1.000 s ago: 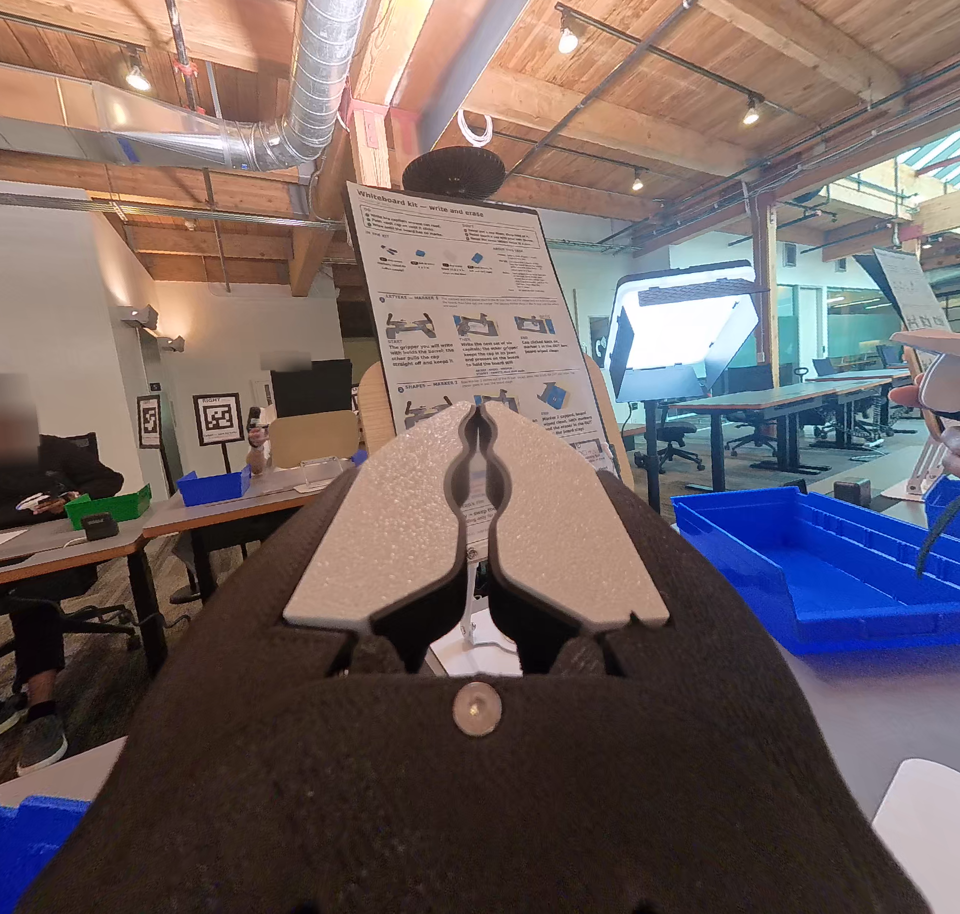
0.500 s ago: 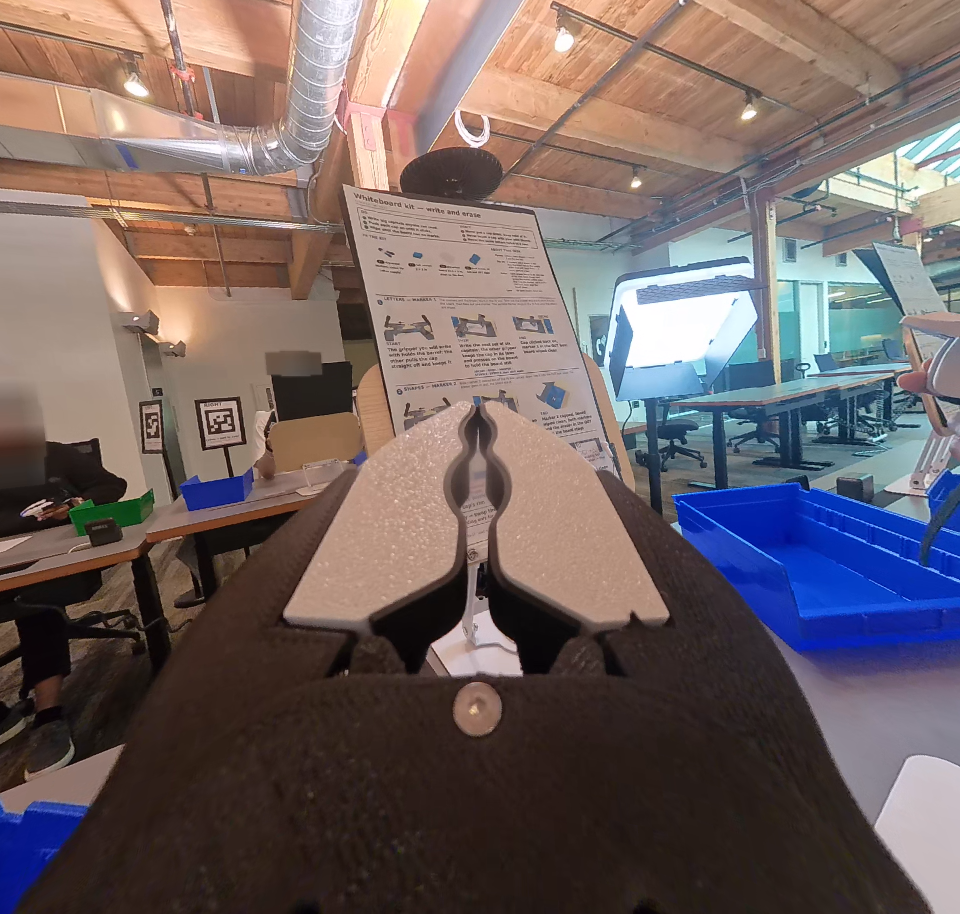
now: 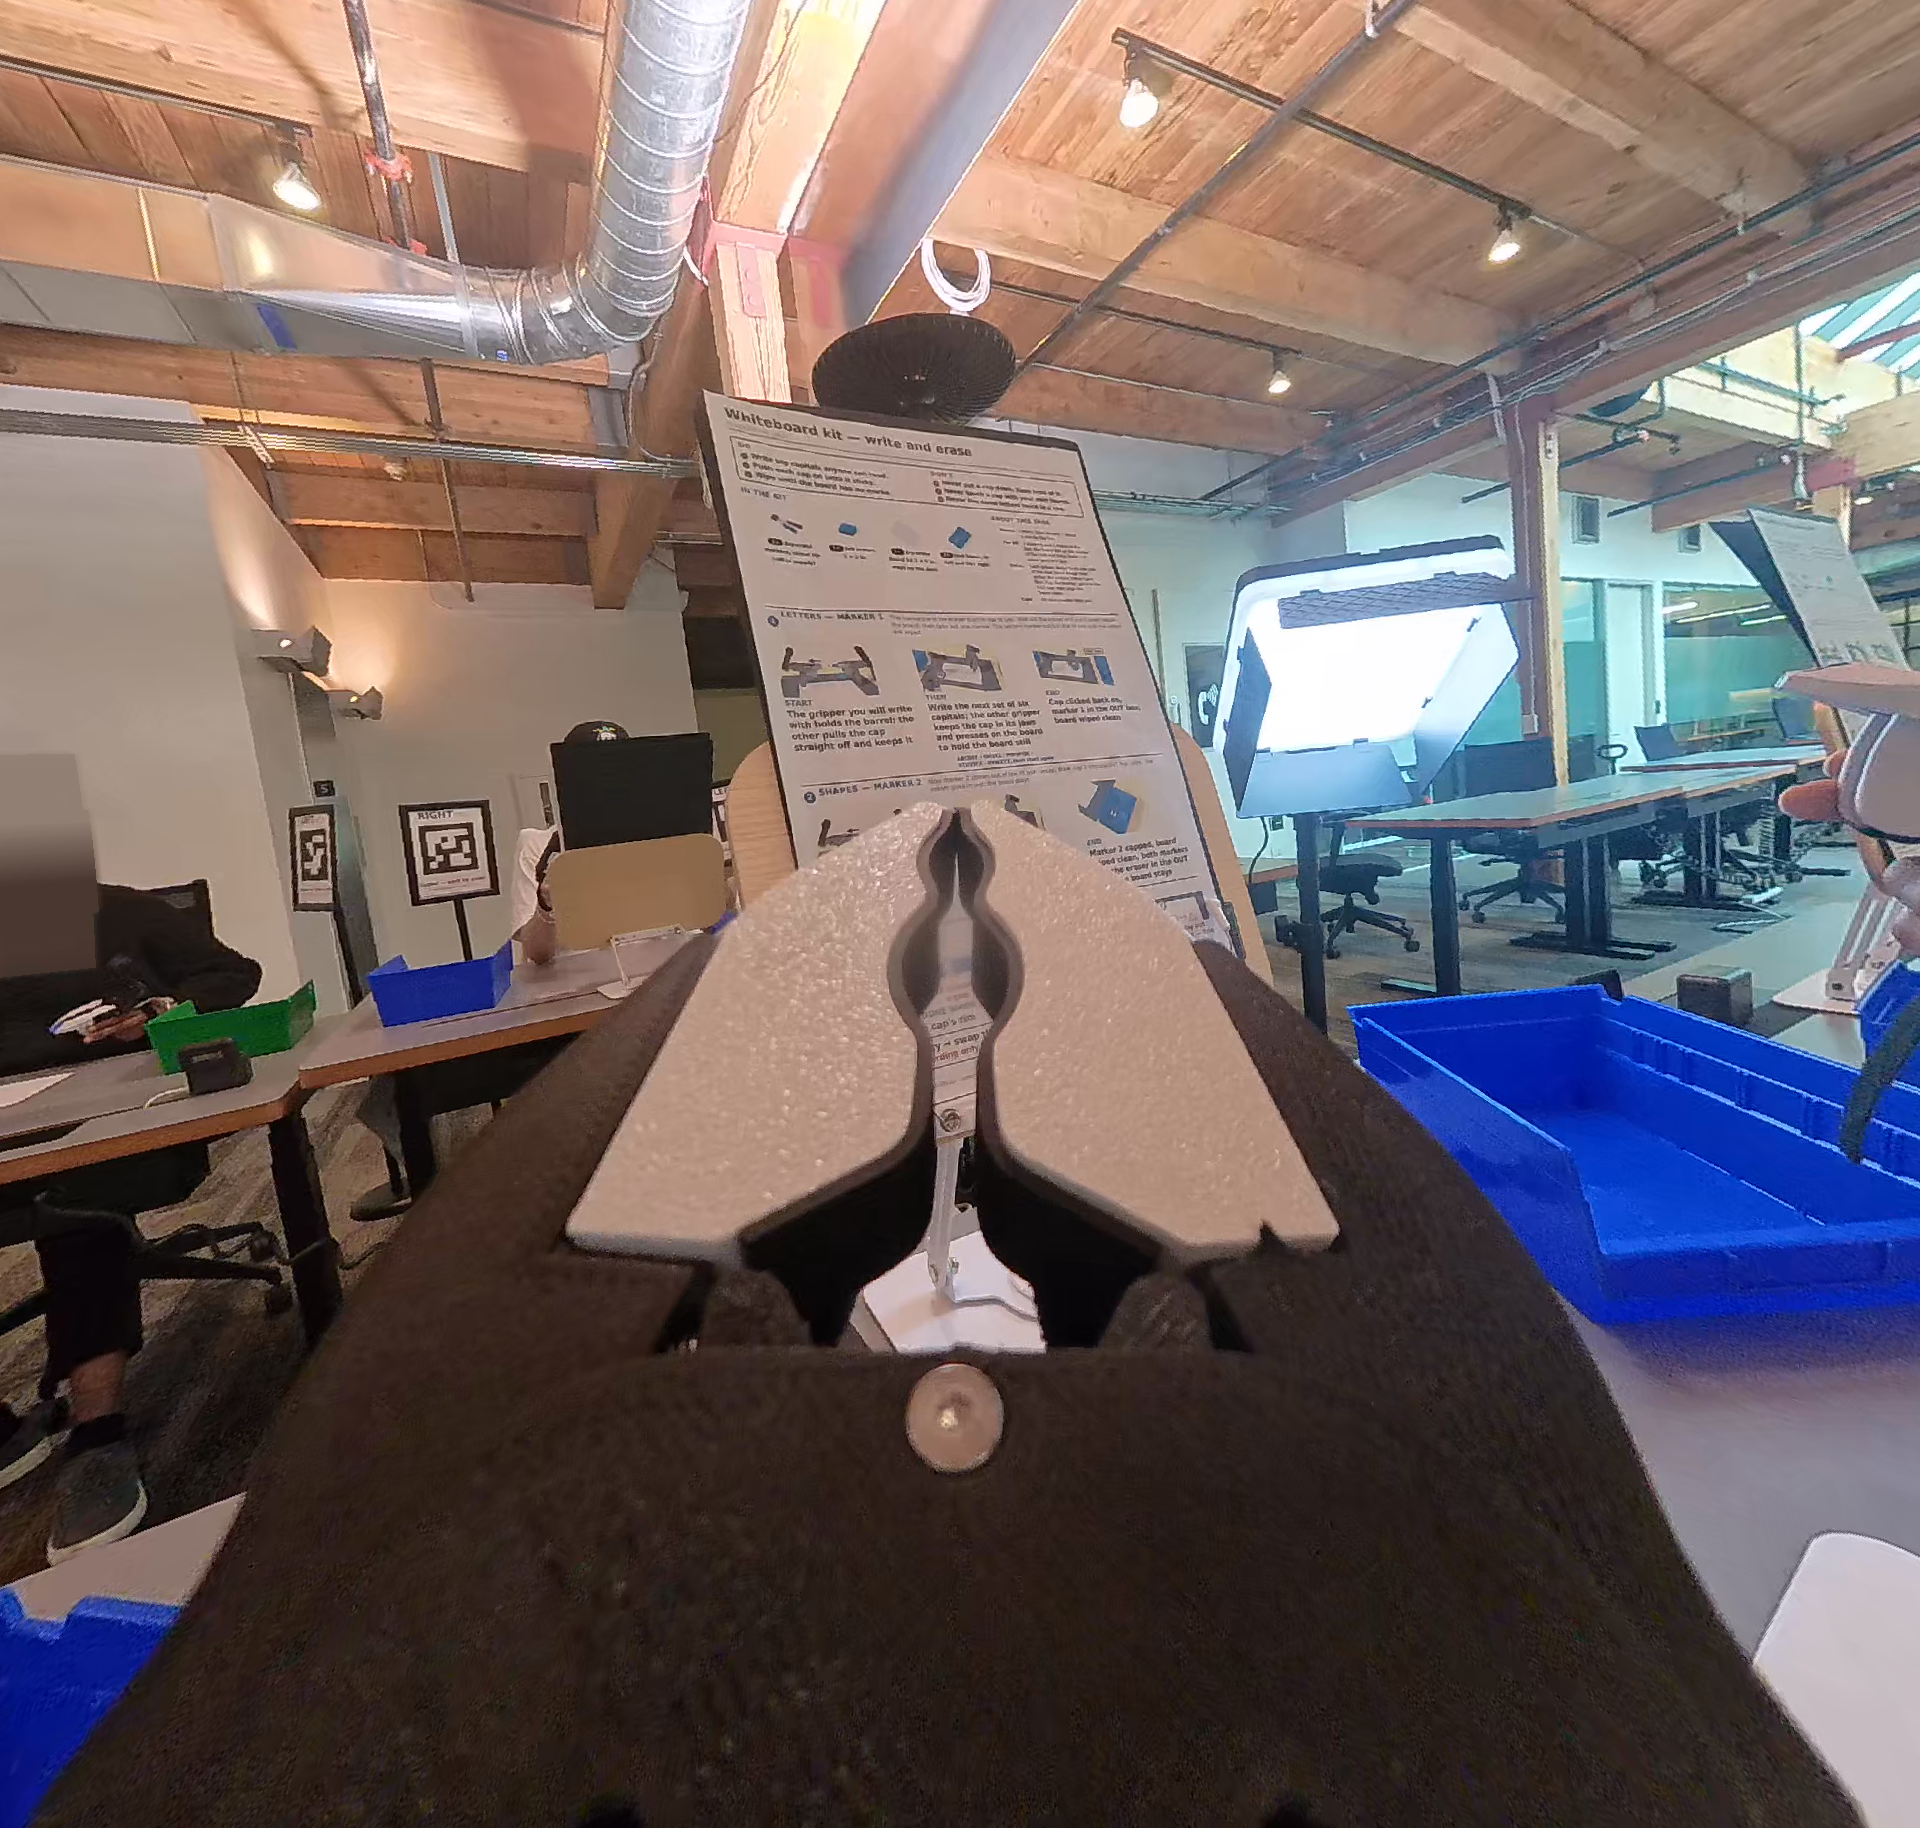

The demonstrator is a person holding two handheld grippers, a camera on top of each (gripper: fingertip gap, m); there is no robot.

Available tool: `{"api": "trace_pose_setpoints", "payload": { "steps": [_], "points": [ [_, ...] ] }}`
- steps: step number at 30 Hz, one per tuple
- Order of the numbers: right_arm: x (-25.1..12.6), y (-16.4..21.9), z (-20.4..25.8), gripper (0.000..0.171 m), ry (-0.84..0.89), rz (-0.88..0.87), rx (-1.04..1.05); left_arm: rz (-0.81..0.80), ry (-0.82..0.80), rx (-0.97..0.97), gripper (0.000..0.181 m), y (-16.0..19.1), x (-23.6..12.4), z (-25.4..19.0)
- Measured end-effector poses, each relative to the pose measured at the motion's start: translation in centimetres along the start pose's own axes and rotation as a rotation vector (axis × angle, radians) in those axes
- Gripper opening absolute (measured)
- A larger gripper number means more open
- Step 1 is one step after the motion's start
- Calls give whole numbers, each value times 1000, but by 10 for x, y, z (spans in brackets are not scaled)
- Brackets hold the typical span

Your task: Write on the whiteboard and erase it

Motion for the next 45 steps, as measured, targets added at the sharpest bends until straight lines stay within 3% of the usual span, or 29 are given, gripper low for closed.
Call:
{"api": "trace_pose_setpoints", "payload": {
  "steps": [40, 42, 45],
  "points": [
    [2, 7, 10, 0, -38, 26, -36, 11, 16, -46, 0, 10, 0, 7],
    [5, 13, 10, 0, -30, 67, -50, 65, 3, -45, 0, 14, 0, 10],
    [13, 35, 9, 0, -11, 265, -111, 356, -35, -99, 0, 31, -1, 27]
  ]
}}
Point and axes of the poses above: each gripper's, where its closed fingertips meet, x out along the fingers, y out of its underside, z = x × y across the jaws, the point moved 6 cm from there along -x, back along the fingers, and after that the axes turned 12 degrees about y, right-handed, at the moved point
